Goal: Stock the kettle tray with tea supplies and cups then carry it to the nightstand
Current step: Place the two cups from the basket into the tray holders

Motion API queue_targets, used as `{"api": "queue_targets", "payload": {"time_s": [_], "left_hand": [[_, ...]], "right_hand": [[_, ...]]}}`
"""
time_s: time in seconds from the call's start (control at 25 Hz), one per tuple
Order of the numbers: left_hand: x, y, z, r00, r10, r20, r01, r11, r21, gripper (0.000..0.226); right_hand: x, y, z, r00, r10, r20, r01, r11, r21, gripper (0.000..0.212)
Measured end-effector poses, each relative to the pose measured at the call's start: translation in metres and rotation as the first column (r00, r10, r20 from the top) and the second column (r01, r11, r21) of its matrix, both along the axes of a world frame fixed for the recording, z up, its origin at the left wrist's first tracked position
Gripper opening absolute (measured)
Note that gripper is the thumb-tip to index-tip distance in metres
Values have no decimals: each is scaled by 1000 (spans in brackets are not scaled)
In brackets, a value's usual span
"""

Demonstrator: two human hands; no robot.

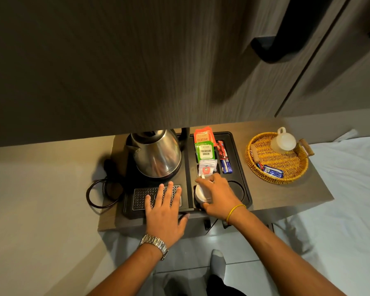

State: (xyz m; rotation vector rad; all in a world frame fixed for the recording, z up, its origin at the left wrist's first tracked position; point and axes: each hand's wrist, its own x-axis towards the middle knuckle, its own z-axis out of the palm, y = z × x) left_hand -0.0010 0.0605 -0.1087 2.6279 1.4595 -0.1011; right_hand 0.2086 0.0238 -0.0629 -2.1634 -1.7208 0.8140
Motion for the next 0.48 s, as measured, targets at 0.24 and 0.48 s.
{"api": "queue_targets", "payload": {"time_s": [0.24, 0.48], "left_hand": [[-1, 1, -5, 1000, -6, 19, 6, 1000, 11, 95], [-3, 3, -15, 999, -25, 25, 23, 998, 63, 91]], "right_hand": [[14, -5, 10, 987, 28, -160, -41, 996, -77, 93], [141, 25, 49, 948, -319, 23, 306, 925, 225, 69]]}}
